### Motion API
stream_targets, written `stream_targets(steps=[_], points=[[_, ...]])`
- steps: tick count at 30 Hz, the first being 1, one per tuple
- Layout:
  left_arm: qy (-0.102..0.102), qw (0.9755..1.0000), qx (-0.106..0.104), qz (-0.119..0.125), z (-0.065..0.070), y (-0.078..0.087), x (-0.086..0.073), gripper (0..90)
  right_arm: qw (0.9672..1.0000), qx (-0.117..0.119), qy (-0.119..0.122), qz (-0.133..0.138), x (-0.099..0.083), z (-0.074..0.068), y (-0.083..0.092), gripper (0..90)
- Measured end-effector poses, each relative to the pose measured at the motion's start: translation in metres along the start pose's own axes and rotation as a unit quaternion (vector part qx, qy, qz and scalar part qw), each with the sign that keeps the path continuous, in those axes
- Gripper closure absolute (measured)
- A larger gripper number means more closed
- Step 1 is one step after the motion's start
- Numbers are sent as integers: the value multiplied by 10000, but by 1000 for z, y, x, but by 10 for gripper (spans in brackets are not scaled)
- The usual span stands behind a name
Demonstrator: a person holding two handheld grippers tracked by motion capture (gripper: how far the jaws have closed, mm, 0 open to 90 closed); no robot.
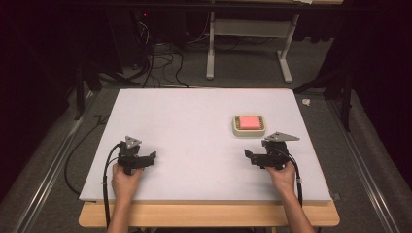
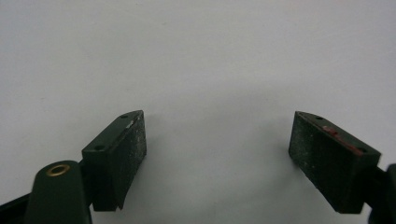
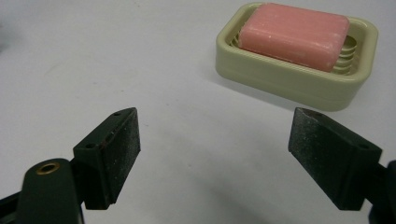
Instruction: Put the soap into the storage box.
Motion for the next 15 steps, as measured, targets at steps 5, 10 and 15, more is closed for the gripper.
stream_targets(steps=[5,10,15], points=[[-1,10000,3,1,0,0,0,197,10000,9,33,-52,-1,-1,-3,177],[-2,10000,0,-1,0,0,0,197,9999,-24,34,-111,-3,0,-7,177],[-2,10000,1,0,0,0,0,197,9998,-38,86,-190,-6,-1,-11,177]])
Point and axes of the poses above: each handheld gripper's, and its own axes: y roughly backward along the jaws, x roughly out of its top, z roughly to its right, the point moved 6 cm from there along -y, roughly forward along the jaws, and after that the axes turned 10 degrees about z, right-handed, at the moved point
